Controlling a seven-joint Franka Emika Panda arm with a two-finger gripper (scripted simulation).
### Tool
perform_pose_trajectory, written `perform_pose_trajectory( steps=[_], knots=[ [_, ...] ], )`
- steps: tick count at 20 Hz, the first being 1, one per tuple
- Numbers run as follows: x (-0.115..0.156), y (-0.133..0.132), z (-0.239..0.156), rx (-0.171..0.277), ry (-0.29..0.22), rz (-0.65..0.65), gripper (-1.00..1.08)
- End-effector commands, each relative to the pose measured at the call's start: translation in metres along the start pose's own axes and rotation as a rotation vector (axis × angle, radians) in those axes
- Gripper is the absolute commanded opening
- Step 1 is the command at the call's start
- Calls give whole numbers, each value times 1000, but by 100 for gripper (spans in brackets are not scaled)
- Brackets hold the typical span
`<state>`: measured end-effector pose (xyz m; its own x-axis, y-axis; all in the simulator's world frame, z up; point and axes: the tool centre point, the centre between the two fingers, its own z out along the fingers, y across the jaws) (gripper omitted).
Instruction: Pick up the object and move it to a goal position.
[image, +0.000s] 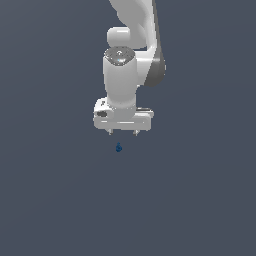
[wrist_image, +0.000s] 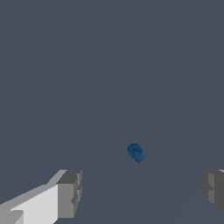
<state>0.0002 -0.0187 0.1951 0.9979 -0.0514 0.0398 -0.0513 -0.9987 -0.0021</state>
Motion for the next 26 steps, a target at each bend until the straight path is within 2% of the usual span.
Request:
perform_pose_trajectory(
  steps=[1,14,20,26],
  knots=[
    [0,0,0,0,0,0,100],
    [-1,0,-12,4,-5,25,100],
    [-3,2,-2,5,-8,63,100],
    [-9,8,22,6,-16,158,100]
  ],
)
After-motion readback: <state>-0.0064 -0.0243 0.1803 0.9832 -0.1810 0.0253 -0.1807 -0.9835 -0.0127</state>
